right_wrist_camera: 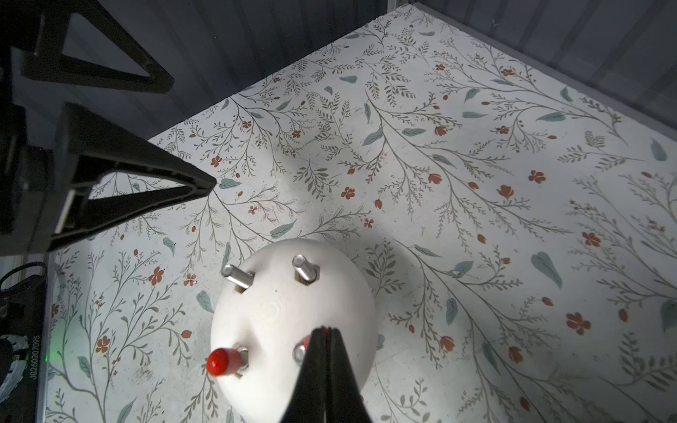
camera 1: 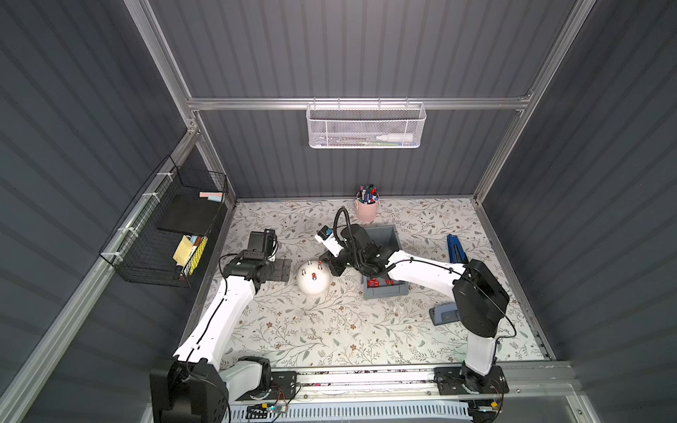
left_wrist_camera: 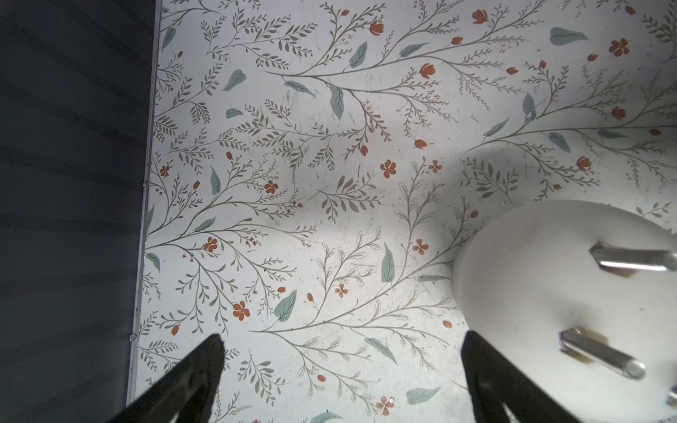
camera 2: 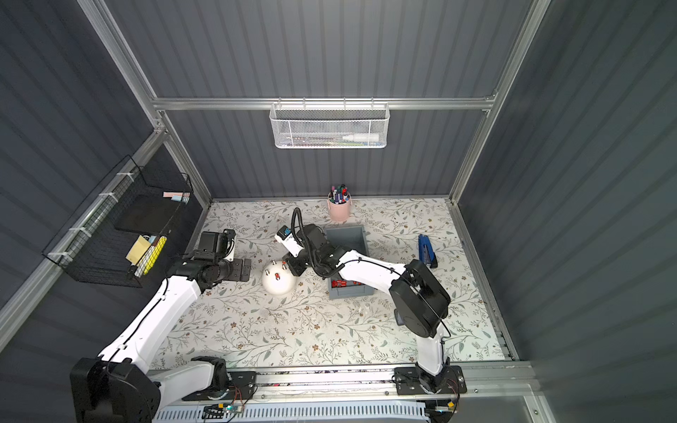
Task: Cover the protruding screws with screw protection sleeves
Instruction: Attach the screw protection sleeve to the screw.
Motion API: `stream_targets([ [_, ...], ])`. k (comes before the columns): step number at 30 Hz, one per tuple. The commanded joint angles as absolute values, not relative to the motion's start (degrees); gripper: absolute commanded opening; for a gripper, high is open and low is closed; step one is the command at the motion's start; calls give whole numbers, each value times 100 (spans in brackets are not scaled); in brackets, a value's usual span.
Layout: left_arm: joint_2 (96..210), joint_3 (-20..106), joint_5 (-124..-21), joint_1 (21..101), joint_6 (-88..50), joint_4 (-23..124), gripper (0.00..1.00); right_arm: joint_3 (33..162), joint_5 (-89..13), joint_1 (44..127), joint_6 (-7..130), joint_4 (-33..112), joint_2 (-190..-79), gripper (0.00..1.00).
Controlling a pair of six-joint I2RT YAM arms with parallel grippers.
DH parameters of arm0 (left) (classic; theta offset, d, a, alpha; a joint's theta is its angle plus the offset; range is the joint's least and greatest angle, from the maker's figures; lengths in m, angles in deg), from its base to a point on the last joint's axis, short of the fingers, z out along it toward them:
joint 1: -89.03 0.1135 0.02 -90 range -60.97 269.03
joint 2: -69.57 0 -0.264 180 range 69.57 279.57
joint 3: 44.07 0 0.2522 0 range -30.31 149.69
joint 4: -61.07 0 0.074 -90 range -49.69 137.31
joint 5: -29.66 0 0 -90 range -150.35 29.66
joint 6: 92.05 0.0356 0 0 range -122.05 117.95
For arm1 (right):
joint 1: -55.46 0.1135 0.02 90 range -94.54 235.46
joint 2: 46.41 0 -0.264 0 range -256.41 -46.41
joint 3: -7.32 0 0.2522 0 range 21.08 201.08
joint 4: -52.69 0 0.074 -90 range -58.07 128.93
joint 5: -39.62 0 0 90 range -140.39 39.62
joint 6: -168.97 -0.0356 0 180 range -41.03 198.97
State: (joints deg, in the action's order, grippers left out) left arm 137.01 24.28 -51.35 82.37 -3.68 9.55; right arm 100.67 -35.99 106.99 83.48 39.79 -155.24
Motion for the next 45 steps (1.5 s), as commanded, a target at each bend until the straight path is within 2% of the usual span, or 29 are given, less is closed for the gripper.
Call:
stream_targets([
  [1, 13733, 2348, -5168, 8243, -407, 936, 99, 10083, -3474, 10721, 8415, 4087, -15470, 0],
  [45, 13812, 2350, -5223, 8243, -478, 954, 100, 9792, -3395, 10858, 8748, 3852, -15306, 0],
])
